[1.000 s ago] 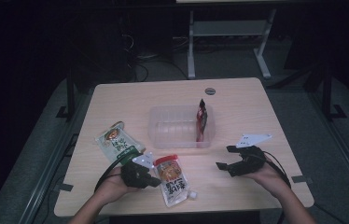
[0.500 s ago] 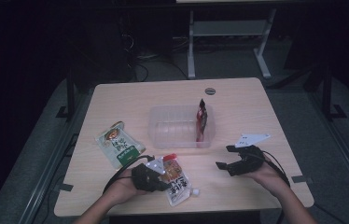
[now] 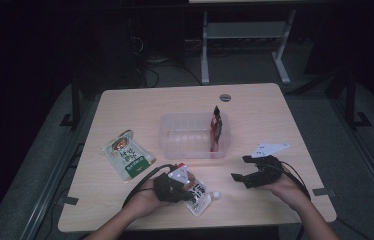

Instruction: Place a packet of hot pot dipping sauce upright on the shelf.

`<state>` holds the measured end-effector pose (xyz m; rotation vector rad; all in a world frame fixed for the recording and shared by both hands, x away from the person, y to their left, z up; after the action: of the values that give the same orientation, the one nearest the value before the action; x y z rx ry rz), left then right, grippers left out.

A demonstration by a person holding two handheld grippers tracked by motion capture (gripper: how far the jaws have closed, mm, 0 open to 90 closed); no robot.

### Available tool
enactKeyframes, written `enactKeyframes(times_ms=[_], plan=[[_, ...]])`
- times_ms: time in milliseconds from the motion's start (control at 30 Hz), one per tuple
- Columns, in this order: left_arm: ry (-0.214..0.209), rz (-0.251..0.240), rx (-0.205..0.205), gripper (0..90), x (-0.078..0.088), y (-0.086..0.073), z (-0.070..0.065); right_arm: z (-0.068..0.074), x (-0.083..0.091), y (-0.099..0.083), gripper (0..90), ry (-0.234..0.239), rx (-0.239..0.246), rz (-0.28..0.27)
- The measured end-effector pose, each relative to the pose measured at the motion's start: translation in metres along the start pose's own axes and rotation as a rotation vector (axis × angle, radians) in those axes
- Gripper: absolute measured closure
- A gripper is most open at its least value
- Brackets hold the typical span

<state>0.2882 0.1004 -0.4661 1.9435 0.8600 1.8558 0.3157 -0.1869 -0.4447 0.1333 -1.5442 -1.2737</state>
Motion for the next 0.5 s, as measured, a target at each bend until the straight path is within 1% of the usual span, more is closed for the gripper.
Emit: enactKeyframes(times_ms=[100, 300, 467, 500], plan=[[0.006, -0.007, 0.006, 89.7, -0.003, 0.003, 0.001, 0.000, 0.000, 0.000, 19.7, -0.001, -0.003, 0.001], [0.022, -0.016, -0.003, 89.8, -0.011, 0.012, 0.006, 0.000, 0.000, 0.000, 19.6, -0.002, -0.001, -0.002], [0.035, -0.030, -0.002, 89.8, -0.018, 0.020, 0.012, 0.000, 0.001, 0.000, 19.5, -0.003, -0.006, -0.001], [0.033, -0.036, 0.009, 89.8, -0.020, 0.022, 0.014, -0.001, 0.001, 0.000, 19.5, -0.004, -0.007, -0.001]])
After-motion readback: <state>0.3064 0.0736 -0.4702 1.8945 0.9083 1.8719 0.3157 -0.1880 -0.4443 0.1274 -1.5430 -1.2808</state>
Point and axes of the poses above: each handheld gripper's, and its own axes: x roughly backward along the jaws, y roughly out of its top, z roughly to its left, the point moved 2 cm from there along -x, roughly forward along the jaws, and after that the axes turned 3 degrees about -x, right-handed, at the moved point
